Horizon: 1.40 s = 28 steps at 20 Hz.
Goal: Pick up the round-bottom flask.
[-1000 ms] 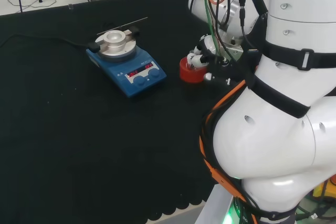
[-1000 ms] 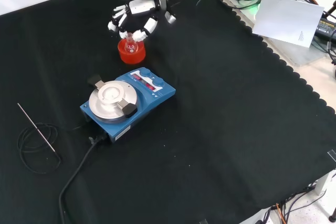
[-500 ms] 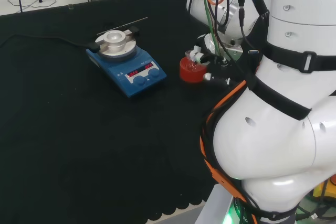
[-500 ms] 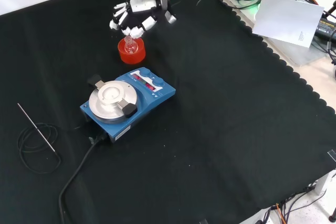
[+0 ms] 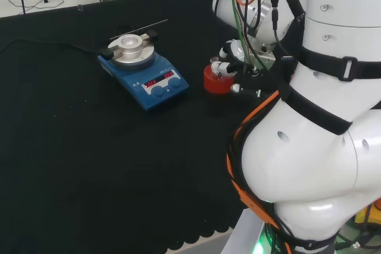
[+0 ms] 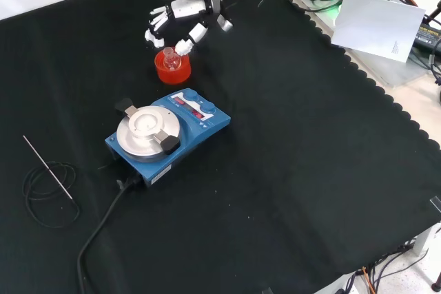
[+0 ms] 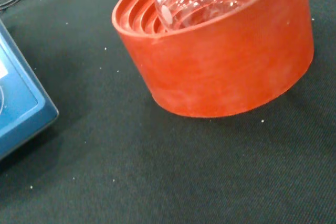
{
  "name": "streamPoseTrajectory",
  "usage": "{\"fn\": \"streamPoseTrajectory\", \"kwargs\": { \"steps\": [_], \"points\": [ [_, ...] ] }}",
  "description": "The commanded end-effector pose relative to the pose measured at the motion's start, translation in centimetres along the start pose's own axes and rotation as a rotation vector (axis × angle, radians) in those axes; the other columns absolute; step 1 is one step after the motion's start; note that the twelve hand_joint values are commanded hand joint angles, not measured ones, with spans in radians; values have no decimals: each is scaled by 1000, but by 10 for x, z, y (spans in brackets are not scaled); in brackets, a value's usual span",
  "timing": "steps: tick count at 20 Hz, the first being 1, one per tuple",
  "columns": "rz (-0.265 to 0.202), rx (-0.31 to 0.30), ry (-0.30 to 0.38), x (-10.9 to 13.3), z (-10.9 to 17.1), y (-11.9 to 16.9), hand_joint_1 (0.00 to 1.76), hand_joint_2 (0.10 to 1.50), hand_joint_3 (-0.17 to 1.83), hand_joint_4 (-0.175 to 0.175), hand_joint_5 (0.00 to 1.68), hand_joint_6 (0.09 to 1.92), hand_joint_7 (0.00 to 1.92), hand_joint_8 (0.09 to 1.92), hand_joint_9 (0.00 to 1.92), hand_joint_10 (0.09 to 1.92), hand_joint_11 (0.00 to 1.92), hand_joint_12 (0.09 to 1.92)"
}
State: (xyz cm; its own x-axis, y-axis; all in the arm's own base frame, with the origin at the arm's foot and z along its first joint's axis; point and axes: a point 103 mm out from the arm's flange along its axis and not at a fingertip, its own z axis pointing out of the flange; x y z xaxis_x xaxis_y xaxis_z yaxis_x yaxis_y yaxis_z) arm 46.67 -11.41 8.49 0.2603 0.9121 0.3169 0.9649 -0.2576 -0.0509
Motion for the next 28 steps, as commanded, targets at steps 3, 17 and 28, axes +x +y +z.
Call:
{"fn": "streamPoseTrajectory", "kwargs": {
  "steps": [3, 17, 28],
  "points": [
    [-18, 8, -12, 6, 7, 2, 860, 971, -175, -63, 423, 705, 295, 573, 487, 639, 13, 1350],
    [-11, 0, 1, 11, 9, 10, 876, 1035, -175, -62, 644, 790, 308, 581, 497, 645, 19, 1349],
    [-16, -11, 5, 10, 13, 10, 896, 1082, -175, -55, 802, 836, 336, 588, 521, 644, 46, 1347]
  ]
}}
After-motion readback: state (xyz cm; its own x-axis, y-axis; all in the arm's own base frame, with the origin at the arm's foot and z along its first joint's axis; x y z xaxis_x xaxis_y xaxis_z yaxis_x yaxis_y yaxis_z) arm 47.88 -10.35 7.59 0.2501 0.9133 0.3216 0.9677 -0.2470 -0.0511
